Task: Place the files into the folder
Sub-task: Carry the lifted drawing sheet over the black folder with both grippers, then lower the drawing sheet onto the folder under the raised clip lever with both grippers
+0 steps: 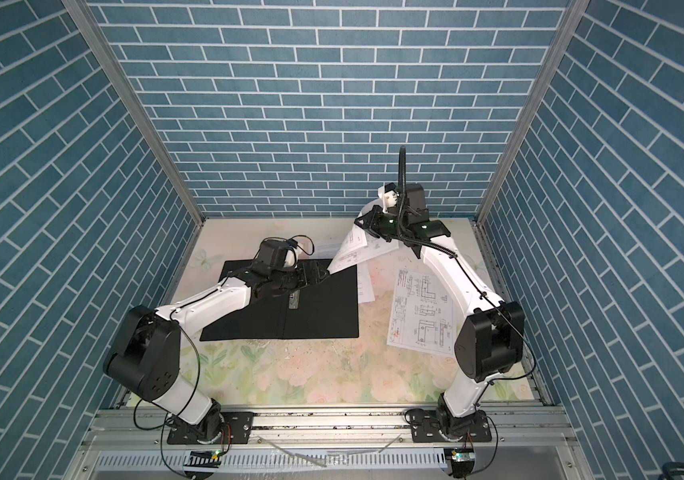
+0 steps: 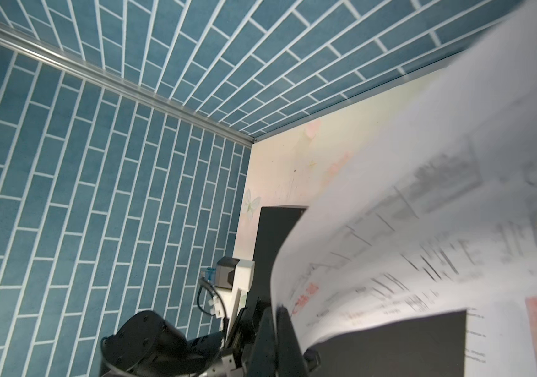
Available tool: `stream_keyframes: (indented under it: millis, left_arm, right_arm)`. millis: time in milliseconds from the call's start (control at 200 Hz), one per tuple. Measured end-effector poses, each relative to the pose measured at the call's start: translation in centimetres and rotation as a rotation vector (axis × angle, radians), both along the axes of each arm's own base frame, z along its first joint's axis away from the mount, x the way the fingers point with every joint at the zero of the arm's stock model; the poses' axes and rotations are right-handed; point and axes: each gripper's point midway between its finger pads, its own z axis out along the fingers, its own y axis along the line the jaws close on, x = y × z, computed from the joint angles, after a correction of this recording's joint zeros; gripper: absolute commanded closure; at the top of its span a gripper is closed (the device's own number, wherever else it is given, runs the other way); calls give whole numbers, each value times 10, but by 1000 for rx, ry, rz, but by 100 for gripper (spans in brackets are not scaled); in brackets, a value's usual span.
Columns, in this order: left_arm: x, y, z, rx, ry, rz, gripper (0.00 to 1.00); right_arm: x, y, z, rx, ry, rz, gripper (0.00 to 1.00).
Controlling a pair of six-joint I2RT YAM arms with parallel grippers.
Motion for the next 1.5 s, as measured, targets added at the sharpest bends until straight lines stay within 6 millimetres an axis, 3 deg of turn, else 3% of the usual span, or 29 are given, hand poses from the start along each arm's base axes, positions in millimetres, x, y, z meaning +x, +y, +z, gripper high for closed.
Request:
stream_keyframes:
  millis: [120, 230, 325, 505, 580, 680, 890, 1235, 1500]
  left_arm:
    - [2, 27, 0, 14, -7, 59, 0]
    - [4, 43, 1, 14, -14, 96, 1]
    - [2, 52, -2, 18, -8, 114, 0]
    - [-3, 66, -13, 27, 17, 140, 0]
    - [-3, 71, -17, 30, 25, 151, 0]
    - [-5, 76, -22, 34, 38, 159, 0]
    - [-12, 79, -34, 37, 68, 159, 0]
    - [-16, 81, -41, 29, 80, 157, 0]
    - [-22, 81, -52, 21, 99, 153, 0]
  right_arm:
    - [-2, -5, 11, 31, -38, -21, 100]
    - [-15, -15, -8, 45, -17, -45, 100]
    - [-23, -21, -52, 43, 54, -79, 100]
    - [-43, -31, -170, -1, 277, -162, 100]
    - [-50, -28, -201, -9, 339, -176, 100]
    - [-55, -13, -222, 1, 372, -169, 100]
    - [-59, 11, -226, 43, 371, -145, 100]
    - [-57, 18, -221, 114, 402, -174, 100]
    - [-59, 21, -240, 187, 496, -210, 100]
